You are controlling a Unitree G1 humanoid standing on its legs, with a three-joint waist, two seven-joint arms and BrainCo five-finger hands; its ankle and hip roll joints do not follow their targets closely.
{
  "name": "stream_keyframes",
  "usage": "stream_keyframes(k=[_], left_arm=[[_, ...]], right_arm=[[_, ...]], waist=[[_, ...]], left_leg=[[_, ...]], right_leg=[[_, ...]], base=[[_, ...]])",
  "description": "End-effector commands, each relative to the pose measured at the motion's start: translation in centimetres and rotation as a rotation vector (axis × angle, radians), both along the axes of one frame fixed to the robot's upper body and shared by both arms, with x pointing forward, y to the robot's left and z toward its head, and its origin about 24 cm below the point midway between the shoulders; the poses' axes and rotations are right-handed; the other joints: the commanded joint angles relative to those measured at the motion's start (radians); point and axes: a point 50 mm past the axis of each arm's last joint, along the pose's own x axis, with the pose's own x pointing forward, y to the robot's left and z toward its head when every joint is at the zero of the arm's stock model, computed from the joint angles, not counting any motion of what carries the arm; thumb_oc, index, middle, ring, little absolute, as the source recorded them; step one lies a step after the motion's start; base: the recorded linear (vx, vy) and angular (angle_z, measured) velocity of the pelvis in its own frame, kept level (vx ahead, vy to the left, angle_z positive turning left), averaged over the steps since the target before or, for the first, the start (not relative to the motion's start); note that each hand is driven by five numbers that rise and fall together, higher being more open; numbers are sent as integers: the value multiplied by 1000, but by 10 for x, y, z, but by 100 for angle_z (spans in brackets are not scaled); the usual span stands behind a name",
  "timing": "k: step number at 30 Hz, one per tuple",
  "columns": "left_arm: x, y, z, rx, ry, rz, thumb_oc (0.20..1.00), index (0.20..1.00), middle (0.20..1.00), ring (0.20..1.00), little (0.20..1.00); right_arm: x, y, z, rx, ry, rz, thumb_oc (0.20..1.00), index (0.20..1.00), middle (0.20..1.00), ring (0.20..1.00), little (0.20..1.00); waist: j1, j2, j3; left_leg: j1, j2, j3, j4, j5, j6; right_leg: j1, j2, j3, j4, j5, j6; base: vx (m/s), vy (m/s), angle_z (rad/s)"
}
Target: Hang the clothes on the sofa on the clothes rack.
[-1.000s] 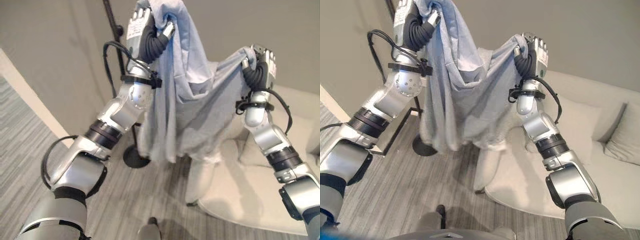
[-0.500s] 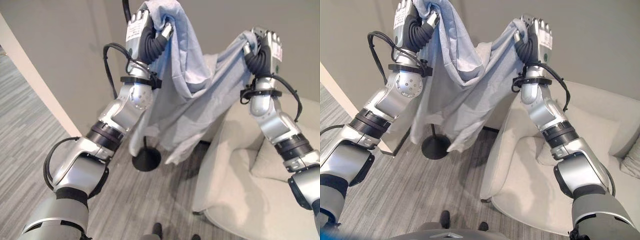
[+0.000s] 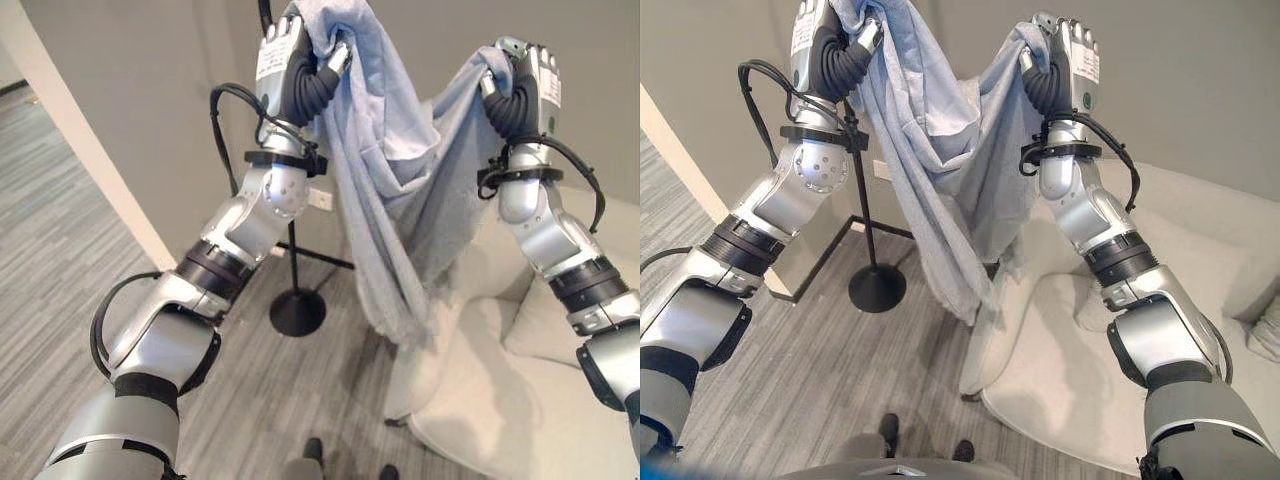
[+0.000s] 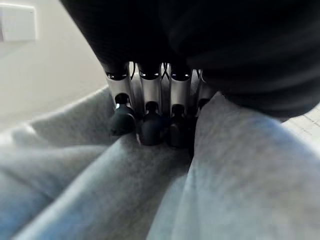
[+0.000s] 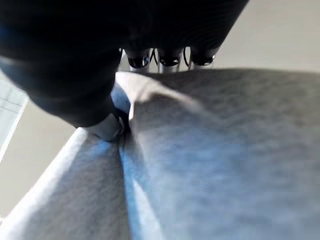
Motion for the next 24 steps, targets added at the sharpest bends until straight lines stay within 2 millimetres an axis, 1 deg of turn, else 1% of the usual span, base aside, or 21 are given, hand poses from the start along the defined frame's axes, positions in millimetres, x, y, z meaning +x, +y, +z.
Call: stream_keyframes(k=[1, 3, 4, 5, 6, 7, 8, 9, 10, 12, 13, 14, 15, 16, 18, 19, 20, 21, 22, 23, 24], left_arm=[[3, 0, 24, -15, -75, 15, 200, 200, 200, 200, 200], [3, -1, 23, -11, -73, 13, 200, 200, 200, 200, 200], [3, -2, 23, -12, -72, 7, 200, 200, 200, 200, 200], [3, -3, 24, -14, -73, 2, 200, 200, 200, 200, 200], [3, -4, 24, -14, -72, 1, 200, 200, 200, 200, 200], [3, -10, 23, -2, -65, -23, 200, 200, 200, 200, 200], [3, -9, 22, 1, -59, -18, 200, 200, 200, 200, 200], [4, -5, 22, 4, -56, -3, 200, 200, 200, 200, 200], [4, -2, 22, 9, -57, 7, 200, 200, 200, 200, 200], [3, 5, 27, 37, -73, 36, 200, 200, 200, 200, 200], [2, 7, 29, 45, -81, 43, 200, 200, 200, 200, 200], [2, 7, 28, 45, -81, 43, 200, 200, 200, 200, 200], [0, 8, 30, 47, -91, 47, 200, 200, 200, 200, 200], [-1, 7, 26, 48, -86, 40, 200, 200, 200, 200, 200], [0, 9, 24, 56, -75, 49, 200, 200, 200, 200, 200], [1, 7, 23, 50, -71, 47, 200, 200, 200, 200, 200], [1, 8, 22, 43, -66, 48, 200, 200, 200, 200, 200], [2, 1, 15, 36, -50, 21, 200, 200, 200, 200, 200], [3, -2, 13, 39, -40, 15, 200, 200, 200, 200, 200], [3, -2, 13, 38, -40, 15, 200, 200, 200, 200, 200], [5, -3, 12, 39, -31, 20, 200, 200, 200, 200, 200]], right_arm=[[-3, -16, 25, -5, -101, -48, 200, 200, 200, 200, 200], [-3, -21, 25, -4, -100, -67, 200, 200, 200, 200, 200], [-3, -20, 23, -10, -90, -68, 200, 200, 200, 200, 200], [-2, -22, 23, -18, -89, -84, 200, 200, 200, 200, 200], [-2, -22, 22, -19, -88, -85, 200, 200, 200, 200, 200], [-3, -28, 20, -18, -81, -108, 200, 200, 200, 200, 200], [-2, -26, 16, -1, -63, -99, 200, 200, 200, 200, 200], [-2, -21, 12, 19, -53, -86, 200, 200, 200, 200, 200], [0, -18, 9, 31, -38, -80, 200, 200, 200, 200, 200], [2, -15, 9, 46, -35, -75, 200, 200, 200, 200, 200], [2, -13, 8, 47, -32, -72, 200, 200, 200, 200, 200], [2, -13, 8, 47, -32, -72, 200, 200, 200, 200, 200], [0, -12, 6, 63, -33, -59, 200, 200, 200, 200, 200], [-1, -11, 4, 53, -29, -52, 200, 200, 200, 200, 200], [0, -10, 6, 49, -29, -46, 200, 200, 200, 200, 200], [1, -9, 7, 49, -32, -41, 200, 200, 200, 200, 200], [1, -9, 7, 43, -34, -41, 200, 200, 200, 200, 200], [1, -16, 4, 26, -28, -60, 200, 200, 200, 200, 200], [0, -15, 7, 9, -35, -61, 200, 200, 200, 200, 200], [0, -16, 7, 8, -35, -62, 200, 200, 200, 200, 200], [1, -15, 9, 7, -32, -58, 200, 200, 200, 200, 200]], waist=[[41, 32, -60], [44, 44, -63], [51, 53, -69], [53, 63, -78], [54, 64, -77], [50, 72, -93], [48, 68, -95], [51, 60, -102], [53, 62, -108], [65, 56, -122], [69, 52, -123], [68, 51, -123], [66, 42, -123], [65, 31, -121], [74, 21, -123], [74, 16, -110], [73, 18, -99], [48, 25, -84], [40, 26, -79], [41, 27, -77], [40, 25, -81]], left_leg=[[-6, 162, -21, -282, 61, -62], [-26, 182, -14, -278, 77, -72], [-7, 189, -20, -285, 80, -84], [8, 190, -29, -287, 94, -94], [9, 191, -30, -287, 93, -95], [18, 166, -16, -255, 104, -99], [25, 150, -7, -231, 98, -92], [43, 132, 12, -219, 93, -81], [59, 122, 29, -216, 93, -73], [95, 98, 83, -219, 73, -52], [103, 87, 93, -216, 66, -45], [104, 86, 93, -215, 65, -44], [113, 71, 98, -217, 58, -37], [126, 42, 89, -222, 51, -20], [137, 16, 103, -226, 47, -9], [148, -13, 91, -231, 46, 1], [158, -23, 84, -239, 42, 5], [164, -42, 48, -236, 39, 9], [173, -52, 38, -235, 35, 13], [175, -52, 39, -236, 34, 13], [188, -55, 31, -243, 30, 15]], right_leg=[[-27, -9, 58, 49, -85, 171], [2, -27, 50, 59, -106, 179], [7, -35, 60, 68, -105, 183], [10, -52, 59, 74, -106, 194], [10, -52, 59, 76, -107, 194], [28, -111, 50, 87, -89, 205], [21, -133, 56, 101, -71, 205], [10, -164, 58, 114, -40, 205], [0, -185, 46, 123, -14, 205], [-16, -228, -5, 139, 18, 205], [-18, -234, -18, 149, 15, 205], [-18, -236, -18, 151, 13, 205], [-19, -227, -7, 174, 4, 205], [-34, -183, 28, 193, -15, 187], [-48, -128, 23, 179, -41, 169], [-84, -66, 34, 156, -54, 152], [-110, -35, 43, 140, -48, 145], [-120, 1, 108, 108, -59, 152], [-120, 12, 140, 97, -47, 149], [-117, 12, 141, 95, -46, 149], [-111, 12, 146, 77, -22, 149]], base=[[214, 412, 10], [210, 379, 4], [196, 434, 5], [120, 300, 1], [217, 586, -13], [217, 549, -23], [267, 722, 11], [142, 458, 24], [120, 494, 26], [107, 465, -15], [74, 273, -44], [93, 238, -44], [153, 313, -35], [204, 390, -3], [125, 270, 13], [73, 165, 14], [141, 161, 18], [150, 108, 31], [124, 77, 67], [115, -4, 103], [71, -25, 107]])
